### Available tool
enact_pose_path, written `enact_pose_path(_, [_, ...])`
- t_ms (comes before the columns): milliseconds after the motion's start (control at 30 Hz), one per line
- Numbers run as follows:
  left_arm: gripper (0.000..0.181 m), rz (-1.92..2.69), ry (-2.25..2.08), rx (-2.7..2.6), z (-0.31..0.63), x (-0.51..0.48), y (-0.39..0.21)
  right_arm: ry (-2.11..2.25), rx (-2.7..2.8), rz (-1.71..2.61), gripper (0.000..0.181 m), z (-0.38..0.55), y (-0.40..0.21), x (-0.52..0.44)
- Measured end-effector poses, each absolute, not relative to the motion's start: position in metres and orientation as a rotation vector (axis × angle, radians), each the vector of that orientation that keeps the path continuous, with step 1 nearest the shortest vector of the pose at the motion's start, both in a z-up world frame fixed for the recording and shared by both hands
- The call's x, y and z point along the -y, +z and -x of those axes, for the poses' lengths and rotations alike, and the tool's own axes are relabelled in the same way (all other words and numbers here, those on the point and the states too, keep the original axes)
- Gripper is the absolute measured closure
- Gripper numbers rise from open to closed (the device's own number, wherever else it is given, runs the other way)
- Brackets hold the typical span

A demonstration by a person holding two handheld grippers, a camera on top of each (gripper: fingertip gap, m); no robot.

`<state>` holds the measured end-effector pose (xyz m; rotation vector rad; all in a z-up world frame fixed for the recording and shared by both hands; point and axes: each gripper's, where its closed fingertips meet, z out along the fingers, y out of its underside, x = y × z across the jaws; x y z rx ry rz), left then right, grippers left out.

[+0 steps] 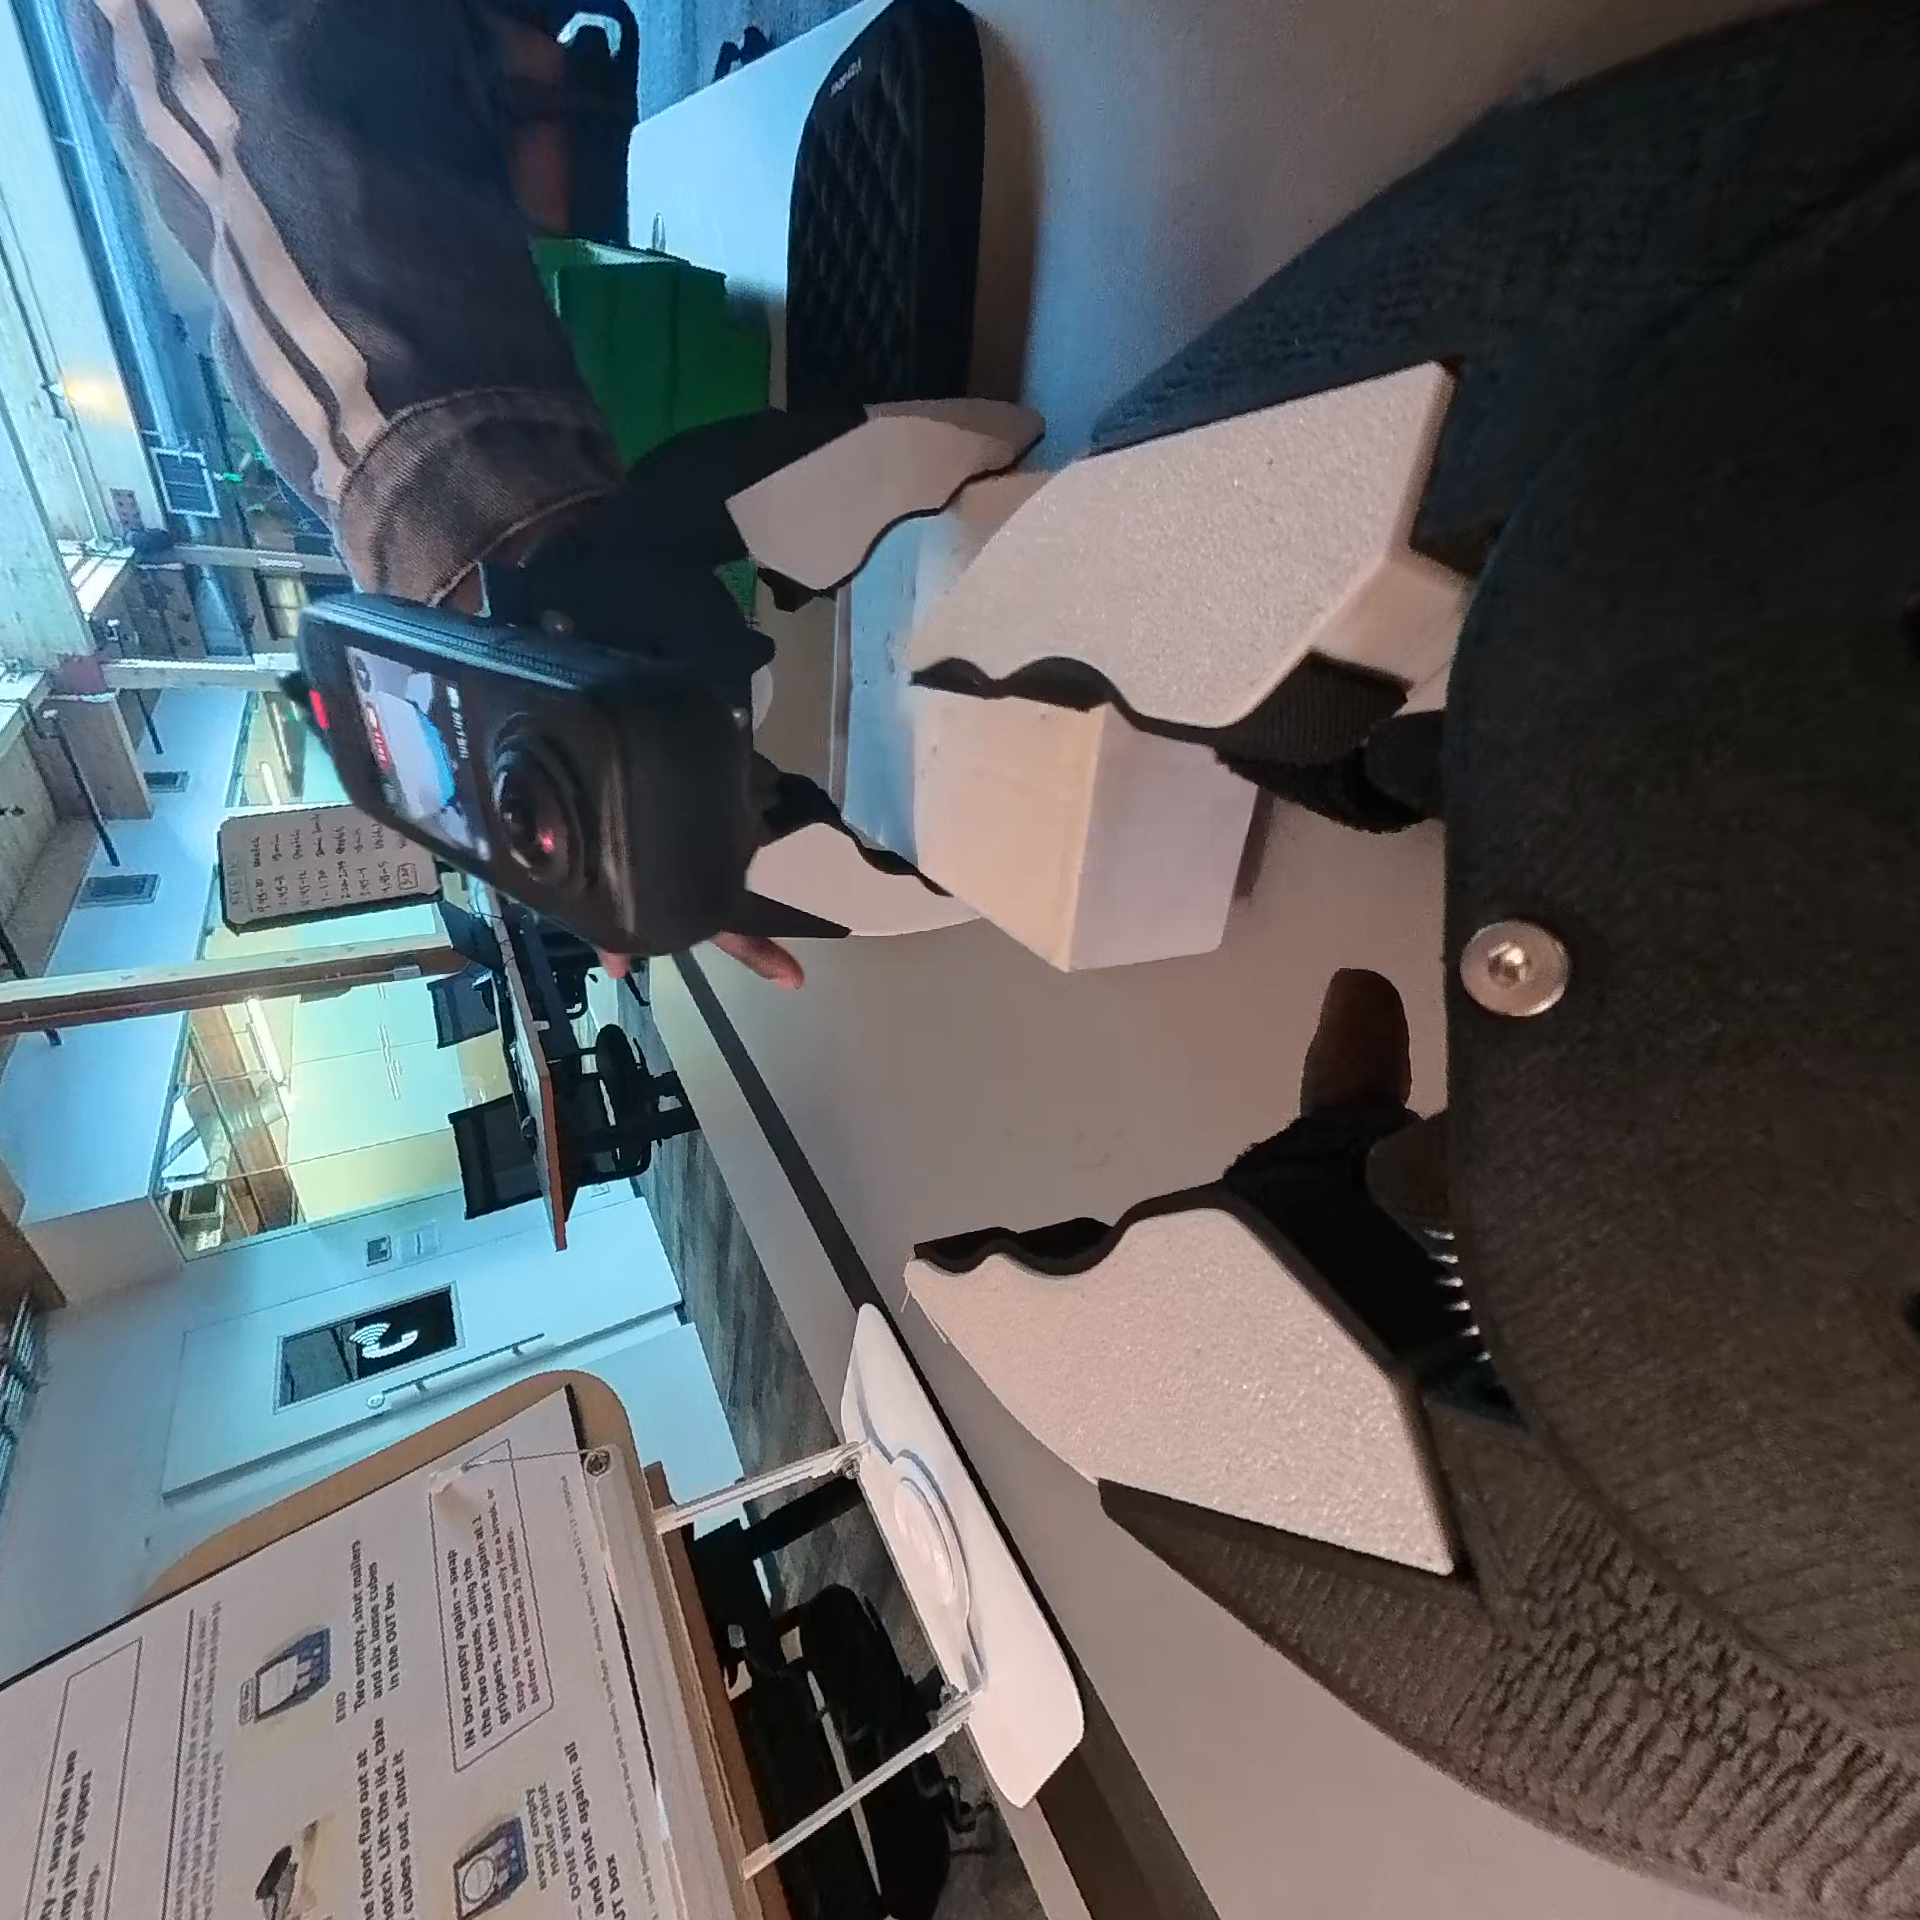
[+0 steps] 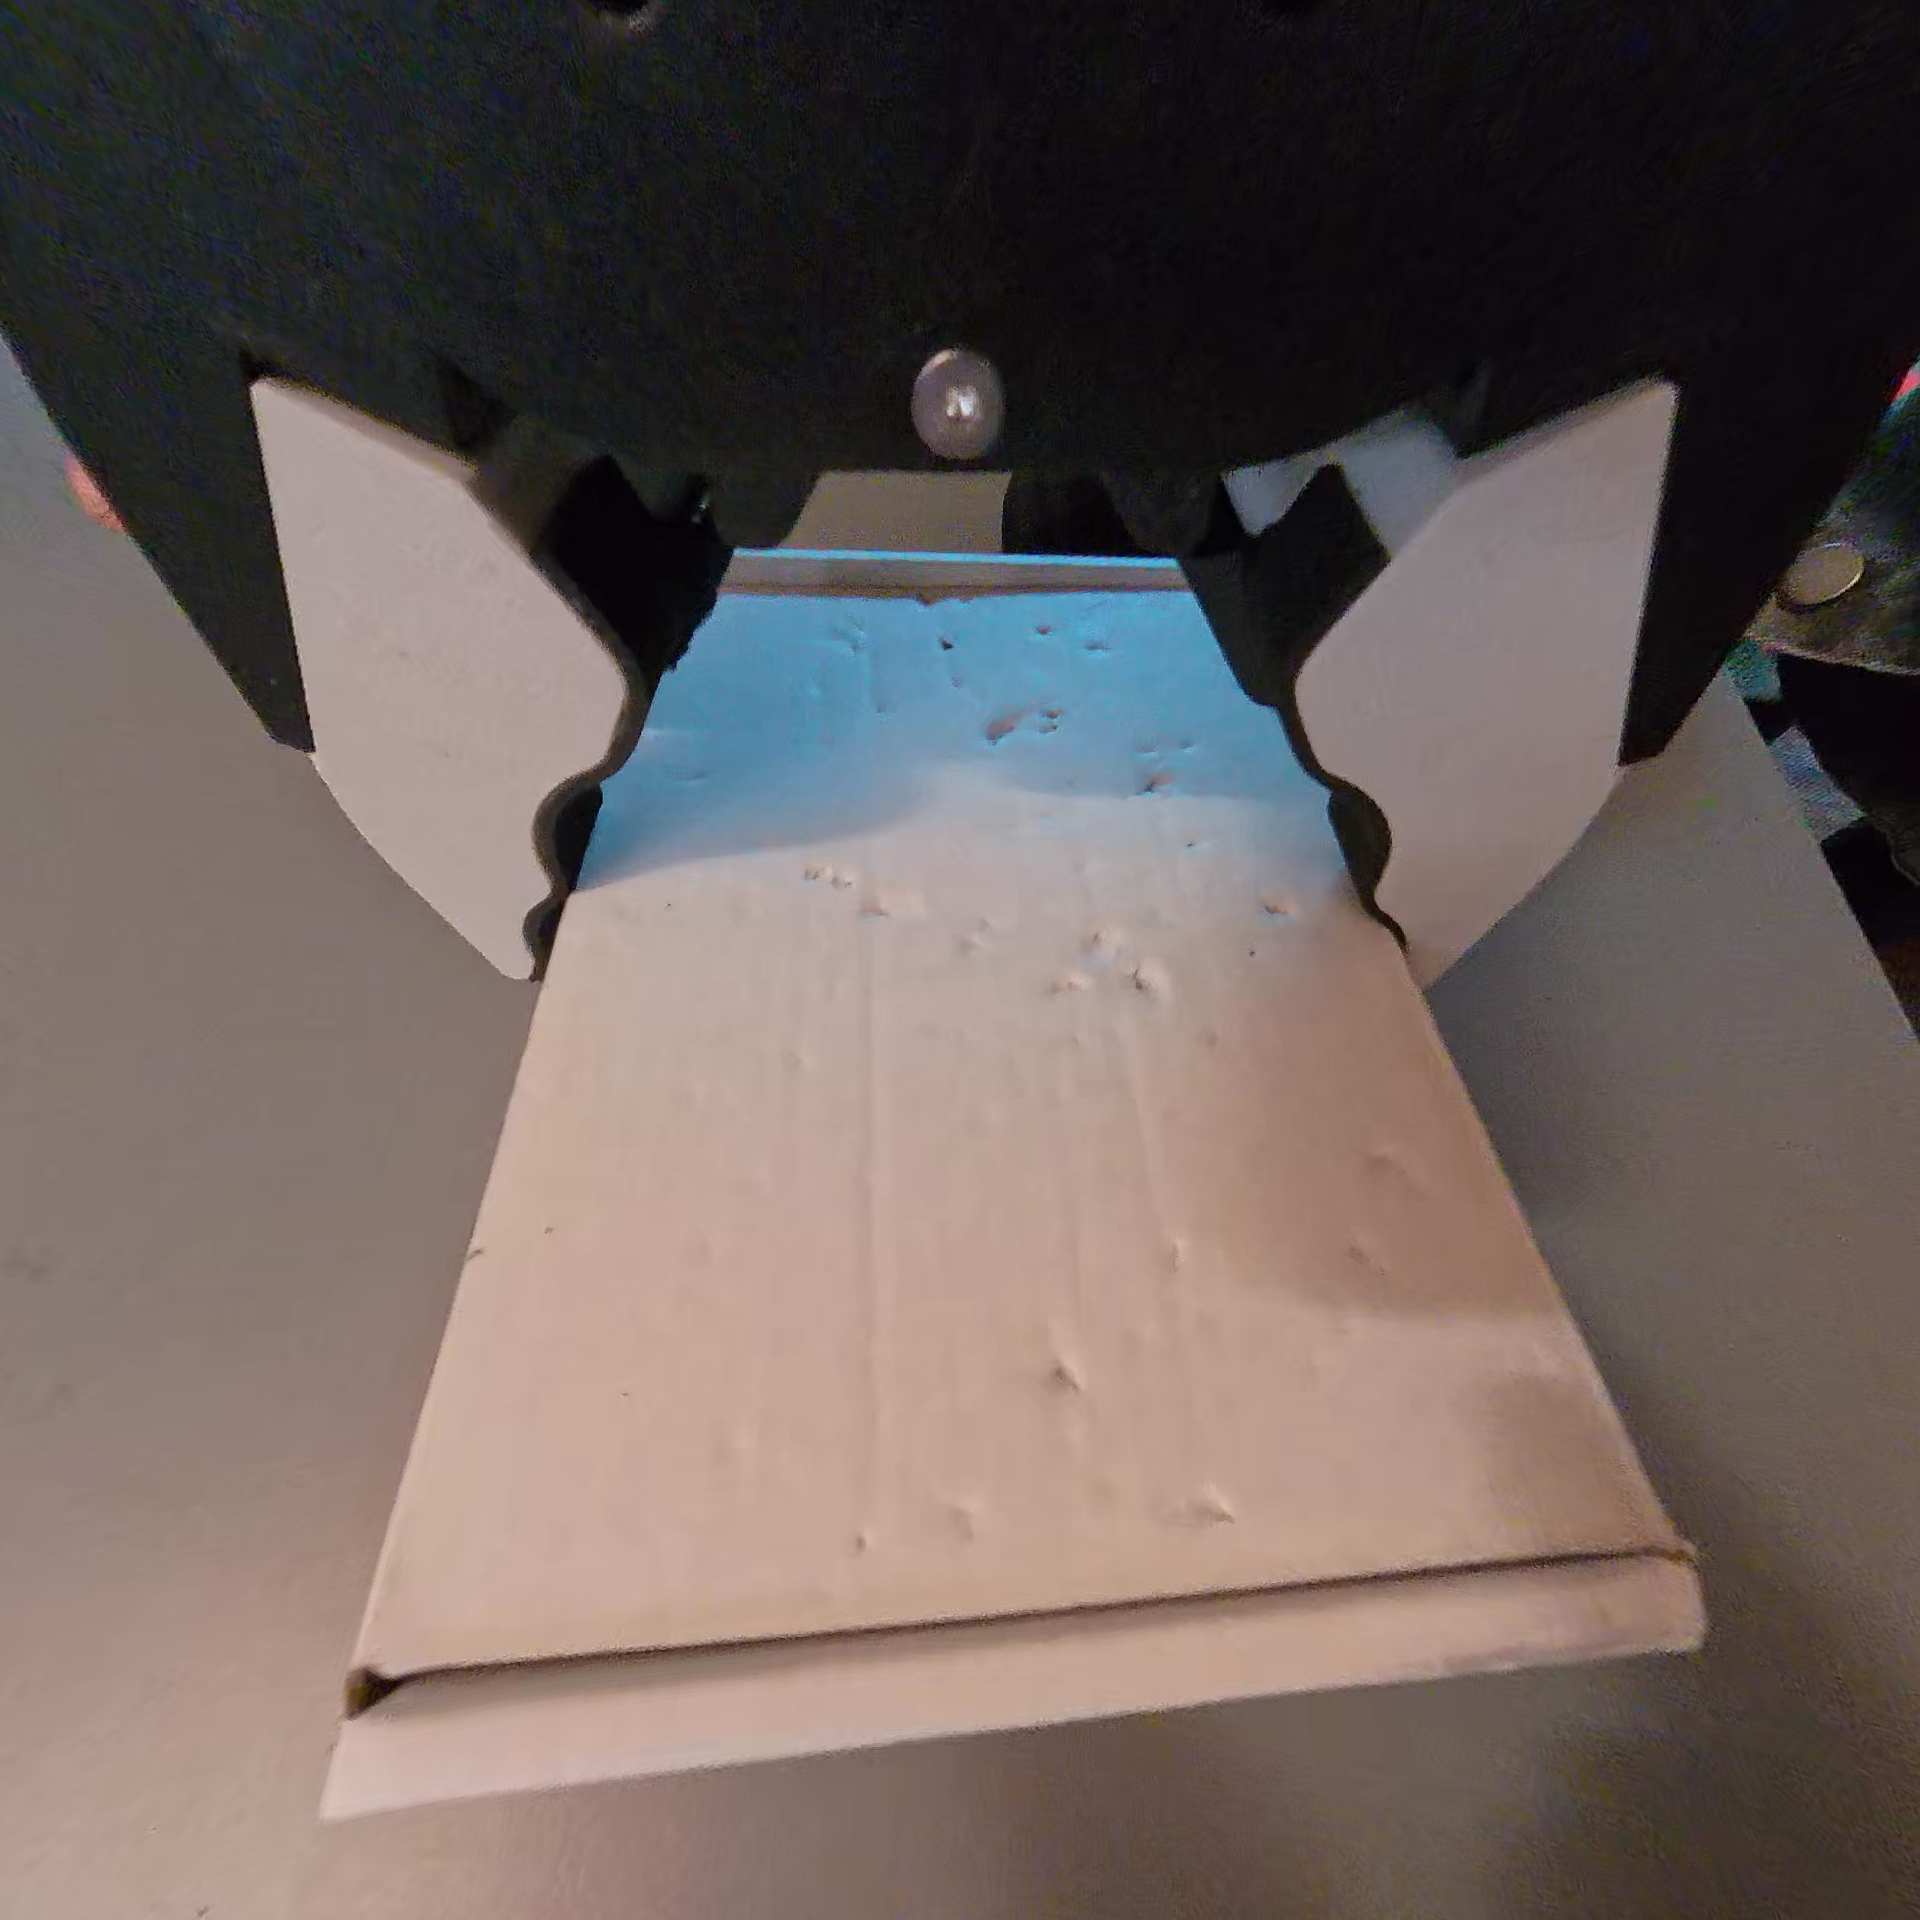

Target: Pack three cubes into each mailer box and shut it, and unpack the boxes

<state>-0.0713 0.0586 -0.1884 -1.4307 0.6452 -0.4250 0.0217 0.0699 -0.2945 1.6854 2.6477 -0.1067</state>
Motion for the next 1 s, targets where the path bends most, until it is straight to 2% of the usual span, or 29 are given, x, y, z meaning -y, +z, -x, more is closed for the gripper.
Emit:
enact_pose_path(33, [0.083,1.431,-0.425,-0.645,0.071,-0.059,-0.188,-0.115,-2.651,-1.688,0.042,-0.021,-0.292,-0.070])
enact_pose_path(333, [0.084,1.431,-0.423,-0.642,0.072,-0.059,-0.188,-0.129,-2.626,-1.709,0.050,-0.038,-0.260,-0.070])
enact_pose_path(633, [0.085,1.430,-0.437,-0.599,0.077,-0.061,-0.185,-0.221,-2.694,-1.676,0.051,-0.011,-0.285,-0.055])
enact_pose_path(867, [0.085,1.428,-0.422,-0.621,0.075,-0.060,-0.186,-0.103,-2.752,-1.600,0.048,-0.010,-0.297,-0.055])
enact_pose_path(1000, [0.086,1.428,-0.417,-0.614,0.076,-0.060,-0.185,-0.091,-2.765,-1.601,0.035,-0.008,-0.305,-0.053])
